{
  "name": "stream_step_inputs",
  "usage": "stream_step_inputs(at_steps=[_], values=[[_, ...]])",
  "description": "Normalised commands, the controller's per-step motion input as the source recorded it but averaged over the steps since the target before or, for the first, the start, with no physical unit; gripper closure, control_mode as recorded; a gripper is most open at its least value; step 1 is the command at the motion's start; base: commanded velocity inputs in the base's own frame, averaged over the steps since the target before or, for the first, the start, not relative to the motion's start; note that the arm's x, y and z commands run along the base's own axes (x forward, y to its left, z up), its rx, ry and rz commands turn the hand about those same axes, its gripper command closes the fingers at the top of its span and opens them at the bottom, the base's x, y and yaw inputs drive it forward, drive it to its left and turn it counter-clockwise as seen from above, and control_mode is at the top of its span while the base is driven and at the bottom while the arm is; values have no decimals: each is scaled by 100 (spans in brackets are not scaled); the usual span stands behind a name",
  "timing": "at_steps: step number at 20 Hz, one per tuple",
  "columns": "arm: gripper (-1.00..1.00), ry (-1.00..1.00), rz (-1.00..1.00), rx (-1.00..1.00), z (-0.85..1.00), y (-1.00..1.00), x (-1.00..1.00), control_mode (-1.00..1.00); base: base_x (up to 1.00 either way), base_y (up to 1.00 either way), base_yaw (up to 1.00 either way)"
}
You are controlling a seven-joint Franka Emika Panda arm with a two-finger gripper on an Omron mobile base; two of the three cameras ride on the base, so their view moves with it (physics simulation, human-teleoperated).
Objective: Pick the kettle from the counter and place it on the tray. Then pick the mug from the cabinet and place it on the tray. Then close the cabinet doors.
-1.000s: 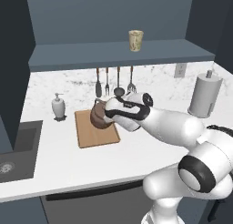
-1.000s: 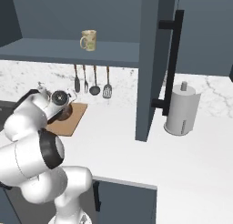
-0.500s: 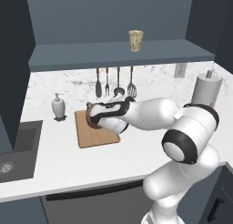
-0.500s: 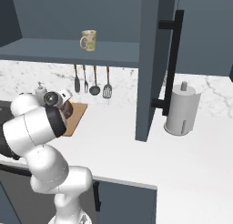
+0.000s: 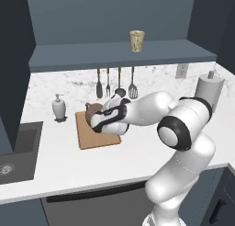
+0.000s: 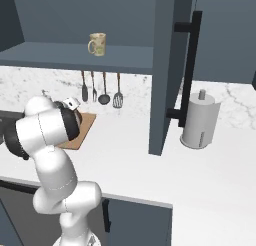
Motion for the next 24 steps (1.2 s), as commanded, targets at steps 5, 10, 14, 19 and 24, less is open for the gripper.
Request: stream_step_inputs(at_steps=[5,10,14,19,24], values=[[100,4,0,0,-5,0,19,-100,0,0,0],[100,7,0,0,-8,0,19,-100,0,0,0],[100,11,0,0,-5,0,19,-100,0,0,0],[-100,15,0,0,-21,0,3,-100,0,0,0],[-100,7,1,0,-23,-4,1,-100,0,0,0]])
